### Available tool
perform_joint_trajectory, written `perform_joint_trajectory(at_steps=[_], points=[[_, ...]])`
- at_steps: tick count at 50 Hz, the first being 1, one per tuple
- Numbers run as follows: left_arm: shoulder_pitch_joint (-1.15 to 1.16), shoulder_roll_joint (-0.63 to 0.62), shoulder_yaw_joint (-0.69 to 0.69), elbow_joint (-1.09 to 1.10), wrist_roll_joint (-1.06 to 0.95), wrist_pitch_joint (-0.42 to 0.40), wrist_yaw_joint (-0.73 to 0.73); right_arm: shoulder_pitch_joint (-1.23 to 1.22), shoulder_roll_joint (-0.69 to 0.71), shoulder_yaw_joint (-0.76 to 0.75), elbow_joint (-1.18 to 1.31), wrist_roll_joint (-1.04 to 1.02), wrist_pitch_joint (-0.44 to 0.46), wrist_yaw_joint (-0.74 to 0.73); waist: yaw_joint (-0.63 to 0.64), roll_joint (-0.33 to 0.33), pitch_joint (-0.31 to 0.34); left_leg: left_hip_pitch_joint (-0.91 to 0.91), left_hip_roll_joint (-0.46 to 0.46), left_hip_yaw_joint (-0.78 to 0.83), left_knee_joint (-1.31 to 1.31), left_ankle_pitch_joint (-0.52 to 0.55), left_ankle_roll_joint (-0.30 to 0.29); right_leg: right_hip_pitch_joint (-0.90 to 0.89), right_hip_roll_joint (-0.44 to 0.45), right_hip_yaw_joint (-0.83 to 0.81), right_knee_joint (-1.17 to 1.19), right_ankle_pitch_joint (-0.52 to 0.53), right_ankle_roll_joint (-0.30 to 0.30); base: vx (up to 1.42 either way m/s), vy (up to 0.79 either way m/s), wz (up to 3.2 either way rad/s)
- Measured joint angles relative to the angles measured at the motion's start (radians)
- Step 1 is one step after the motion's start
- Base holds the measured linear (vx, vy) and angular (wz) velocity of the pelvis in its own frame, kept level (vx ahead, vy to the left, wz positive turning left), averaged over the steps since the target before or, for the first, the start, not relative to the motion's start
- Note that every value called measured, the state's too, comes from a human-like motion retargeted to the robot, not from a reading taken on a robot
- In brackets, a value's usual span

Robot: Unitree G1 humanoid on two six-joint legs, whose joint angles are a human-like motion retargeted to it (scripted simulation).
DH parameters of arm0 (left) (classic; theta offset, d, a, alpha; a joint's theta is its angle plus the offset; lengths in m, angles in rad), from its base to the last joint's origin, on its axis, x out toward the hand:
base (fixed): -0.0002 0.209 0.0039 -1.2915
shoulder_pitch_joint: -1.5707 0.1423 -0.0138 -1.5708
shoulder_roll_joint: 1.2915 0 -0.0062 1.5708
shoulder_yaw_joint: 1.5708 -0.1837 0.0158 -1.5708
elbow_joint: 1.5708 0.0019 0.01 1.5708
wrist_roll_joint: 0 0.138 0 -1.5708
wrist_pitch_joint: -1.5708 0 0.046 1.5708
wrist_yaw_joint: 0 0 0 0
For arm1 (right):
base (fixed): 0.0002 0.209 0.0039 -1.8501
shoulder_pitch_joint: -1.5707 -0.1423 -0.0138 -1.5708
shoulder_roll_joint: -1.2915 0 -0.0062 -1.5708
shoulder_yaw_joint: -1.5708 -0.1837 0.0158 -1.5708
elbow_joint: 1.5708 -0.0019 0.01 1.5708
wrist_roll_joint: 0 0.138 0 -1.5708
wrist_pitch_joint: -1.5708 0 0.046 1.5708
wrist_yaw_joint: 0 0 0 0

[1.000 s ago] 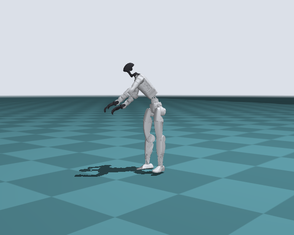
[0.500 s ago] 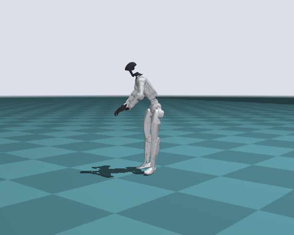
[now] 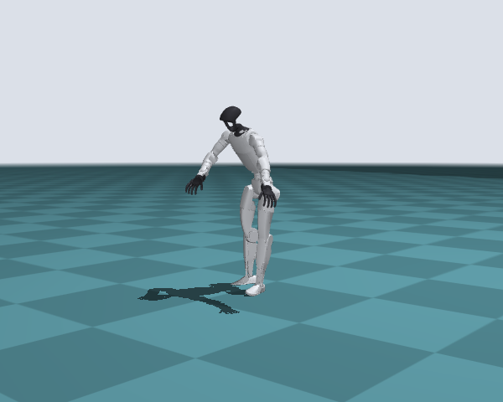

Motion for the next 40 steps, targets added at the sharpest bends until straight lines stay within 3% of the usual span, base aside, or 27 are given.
perform_joint_trajectory(at_steps=[3,5,7,11,13,15,20,23,33,36,40], points=[[-0.070,-0.109,-0.130,-0.079,0.033,-0.018,-0.048,-0.021,0.041,0.004,0.062,-0.007,0.005,0.018,0.000,-0.037,0.011,-0.005,0.008,-0.036,0.000,0.004,0.000,0.010,0.009,-0.030,0.011,-0.014,0.000,0.06,-0.06,0.50],[-0.109,-0.194,-0.248,-0.199,0.063,-0.041,-0.105,-0.032,0.060,-0.002,0.101,-0.014,0.011,0.033,-0.009,-0.045,-0.046,-0.102,0.037,-0.071,0.000,0.027,0.000,-0.060,0.038,-0.063,-0.008,0.004,0.000,0.04,-0.09,0.42],[-0.117,-0.268,-0.363,-0.348,0.096,-0.072,-0.154,-0.027,0.074,0.001,0.129,-0.024,0.013,0.048,-0.007,-0.063,-0.061,-0.119,0.045,-0.088,0.000,0.031,0.000,-0.074,0.046,-0.077,0.002,0.003,0.000,0.06,-0.06,0.27],[-0.116,-0.332,-0.515,-0.591,0.149,-0.129,-0.215,-0.017,0.079,0.012,0.163,-0.049,0.016,0.071,0.004,-0.086,-0.068,-0.127,0.051,-0.108,0.000,0.033,0.000,-0.084,0.048,-0.092,0.021,0.003,0.000,0.08,-0.02,0.15],[-0.112,-0.314,-0.529,-0.616,0.152,-0.127,-0.228,-0.012,0.076,0.018,0.173,-0.055,0.020,0.078,0.009,-0.092,-0.070,-0.125,0.047,-0.109,0.000,0.030,0.000,-0.085,0.039,-0.091,0.029,0.000,0.000,0.09,0.03,0.10],[-0.098,-0.260,-0.501,-0.571,0.159,-0.113,-0.217,-0.002,0.072,0.024,0.178,-0.057,0.020,0.078,0.020,-0.102,0.001,-0.030,0.022,-0.106,0.000,0.010,0.000,-0.011,0.008,-0.085,0.071,-0.034,0.000,0.09,0.05,0.15],[-0.091,-0.135,-0.310,-0.293,0.217,-0.050,-0.062,0.006,0.070,0.002,0.196,-0.066,0.017,0.052,0.040,-0.121,0.022,-0.004,0.006,-0.079,0.000,0.000,0.000,0.001,-0.014,-0.054,0.067,-0.038,0.000,0.04,0.03,-0.19],[-0.096,-0.140,-0.239,-0.182,0.239,-0.017,-0.047,0.013,0.073,-0.008,0.198,-0.066,0.014,0.048,0.034,-0.130,0.025,-0.001,0.008,-0.066,0.000,0.002,0.000,0.001,-0.010,-0.045,0.055,-0.032,0.000,-0.02,-0.02,-0.23],[-0.040,-0.512,-0.484,-0.493,0.298,-0.097,-0.165,0.074,0.117,-0.052,0.200,-0.022,0.021,0.057,-0.060,-0.141,-0.001,-0.003,0.037,-0.044,0.000,0.008,0.000,-0.007,0.022,-0.045,0.034,0.005,0.000,0.00,-0.01,-0.09],[-0.044,-0.541,-0.583,-0.629,0.320,-0.142,-0.157,0.111,0.125,-0.084,0.183,0.041,0.020,0.028,-0.076,-0.138,-0.005,0.009,0.039,-0.032,0.000,0.003,0.000,-0.004,0.019,-0.038,0.036,0.005,0.000,0.04,0.01,-0.21],[-0.033,-0.485,-0.639,-0.742,0.389,-0.188,-0.107,0.201,0.126,-0.181,0.135,0.161,-0.003,-0.046,-0.076,-0.122,-0.005,0.033,0.035,-0.018,0.000,-0.011,0.000,0.009,0.010,-0.028,0.039,-0.004,0.000,0.06,0.00,-0.16]])
